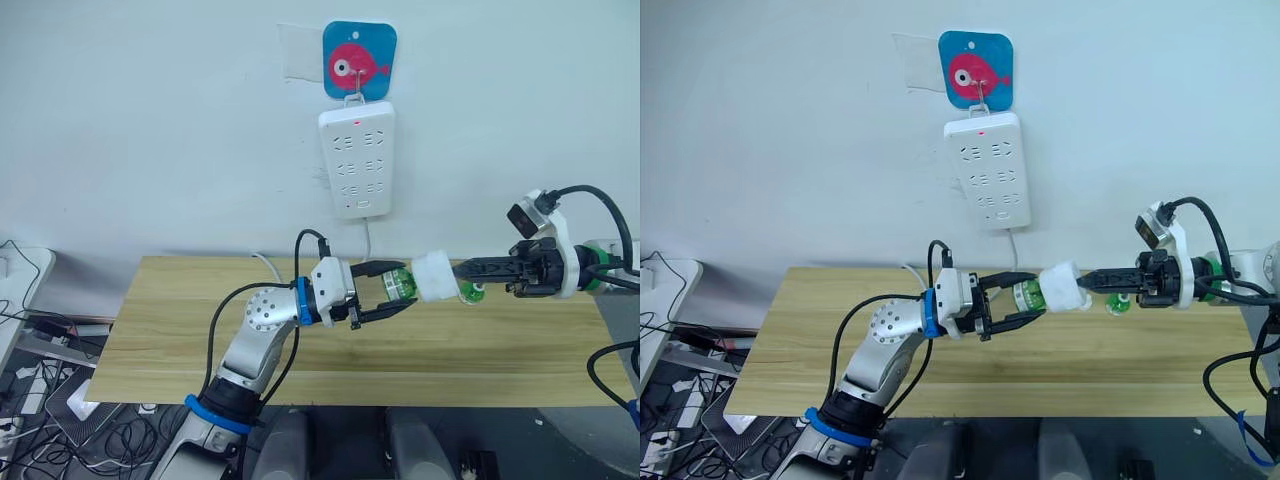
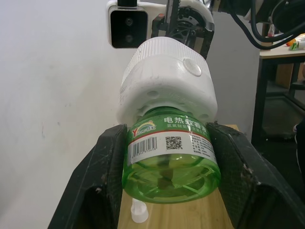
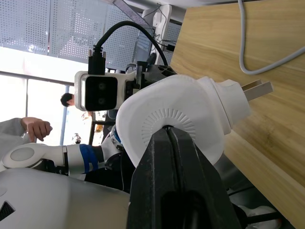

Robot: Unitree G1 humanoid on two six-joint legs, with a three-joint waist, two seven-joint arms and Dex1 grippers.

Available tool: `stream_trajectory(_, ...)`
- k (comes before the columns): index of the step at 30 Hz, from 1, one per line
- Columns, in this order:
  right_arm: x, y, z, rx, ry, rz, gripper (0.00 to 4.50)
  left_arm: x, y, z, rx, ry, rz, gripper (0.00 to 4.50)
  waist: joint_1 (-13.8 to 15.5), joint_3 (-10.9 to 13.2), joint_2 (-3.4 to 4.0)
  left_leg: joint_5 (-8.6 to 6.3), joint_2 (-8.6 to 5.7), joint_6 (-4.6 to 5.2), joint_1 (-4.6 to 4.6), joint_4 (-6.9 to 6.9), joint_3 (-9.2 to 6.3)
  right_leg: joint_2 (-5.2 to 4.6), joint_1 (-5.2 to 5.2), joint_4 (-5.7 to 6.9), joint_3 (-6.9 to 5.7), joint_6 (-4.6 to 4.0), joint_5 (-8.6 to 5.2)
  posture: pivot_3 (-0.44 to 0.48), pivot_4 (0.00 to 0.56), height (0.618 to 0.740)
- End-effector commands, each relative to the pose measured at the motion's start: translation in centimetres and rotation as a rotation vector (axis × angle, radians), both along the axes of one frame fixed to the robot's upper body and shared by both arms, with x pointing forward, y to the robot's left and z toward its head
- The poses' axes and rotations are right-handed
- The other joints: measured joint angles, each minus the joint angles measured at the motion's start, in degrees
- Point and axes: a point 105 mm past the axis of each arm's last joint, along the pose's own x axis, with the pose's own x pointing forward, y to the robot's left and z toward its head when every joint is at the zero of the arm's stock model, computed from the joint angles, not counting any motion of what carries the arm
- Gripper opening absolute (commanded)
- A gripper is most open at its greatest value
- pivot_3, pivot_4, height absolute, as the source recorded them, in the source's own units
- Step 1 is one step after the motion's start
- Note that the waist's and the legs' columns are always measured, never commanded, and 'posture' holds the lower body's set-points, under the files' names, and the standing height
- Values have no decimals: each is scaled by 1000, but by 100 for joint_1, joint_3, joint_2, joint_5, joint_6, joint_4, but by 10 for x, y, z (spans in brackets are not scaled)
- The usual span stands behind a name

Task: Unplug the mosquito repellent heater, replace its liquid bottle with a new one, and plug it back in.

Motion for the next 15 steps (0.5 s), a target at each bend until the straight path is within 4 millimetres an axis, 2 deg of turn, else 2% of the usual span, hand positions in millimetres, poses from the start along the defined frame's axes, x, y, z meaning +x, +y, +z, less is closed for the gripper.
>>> stream_trajectory(1,-2,5,1,-8,-4,27,26,-17,-14,31,-82,-104,-77,2262,0,0,0,0,0,0,0,0,0,0,0,0,0,0,0,-85,226,740)
stream_trajectory(10,-1,-20,-3,-76,15,-55,26,-11,-7,29,-73,-97,-51,2262,0,0,0,0,0,0,0,0,0,0,0,0,0,0,0,-93,223,740)
stream_trajectory(12,-1,-19,-5,-77,19,-50,26,-13,-7,28,-69,-98,-58,2262,-3,-1,1,0,0,0,0,0,1,0,0,0,0,0,0,-93,223,740)
stream_trajectory(15,-4,-4,-4,-32,8,13,26,-16,-9,28,-65,-99,-75,2262,-18,-1,1,0,2,0,2,0,1,2,0,3,0,0,0,-93,223,740)
